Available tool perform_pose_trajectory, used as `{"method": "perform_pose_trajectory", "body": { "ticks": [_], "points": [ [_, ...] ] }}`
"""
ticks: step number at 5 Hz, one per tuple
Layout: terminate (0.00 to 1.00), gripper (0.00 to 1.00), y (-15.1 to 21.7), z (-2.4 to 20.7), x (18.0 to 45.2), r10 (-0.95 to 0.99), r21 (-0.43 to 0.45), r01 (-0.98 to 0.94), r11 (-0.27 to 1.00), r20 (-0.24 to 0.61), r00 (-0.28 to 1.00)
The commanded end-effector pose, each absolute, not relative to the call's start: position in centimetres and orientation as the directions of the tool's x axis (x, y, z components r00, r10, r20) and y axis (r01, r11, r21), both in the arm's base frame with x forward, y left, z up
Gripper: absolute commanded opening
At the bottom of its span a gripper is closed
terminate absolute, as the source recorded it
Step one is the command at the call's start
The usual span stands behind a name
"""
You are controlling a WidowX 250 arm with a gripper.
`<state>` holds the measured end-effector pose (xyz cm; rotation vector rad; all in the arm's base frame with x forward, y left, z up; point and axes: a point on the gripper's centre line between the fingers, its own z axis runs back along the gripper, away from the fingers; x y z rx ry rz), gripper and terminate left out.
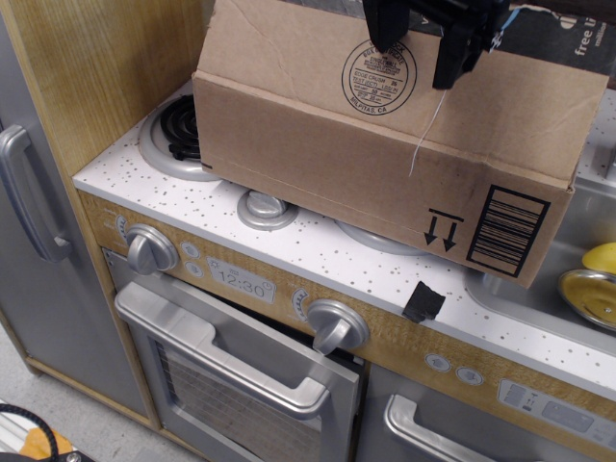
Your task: Close large4fbox flaps
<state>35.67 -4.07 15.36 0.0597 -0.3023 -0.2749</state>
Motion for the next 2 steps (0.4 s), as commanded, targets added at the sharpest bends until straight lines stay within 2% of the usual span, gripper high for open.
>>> {"method": "perform_pose_trajectory", "body": {
  "ticks": [1,2],
  "points": [
    [0.0,1.0,-3.6,13.7,37.5,-0.238,0.014,0.249,0.968,0.349,0.906],
    [1.0,1.0,-3.6,11.9,37.3,-0.237,-0.035,0.265,0.964,0.347,0.907]
  ]
}}
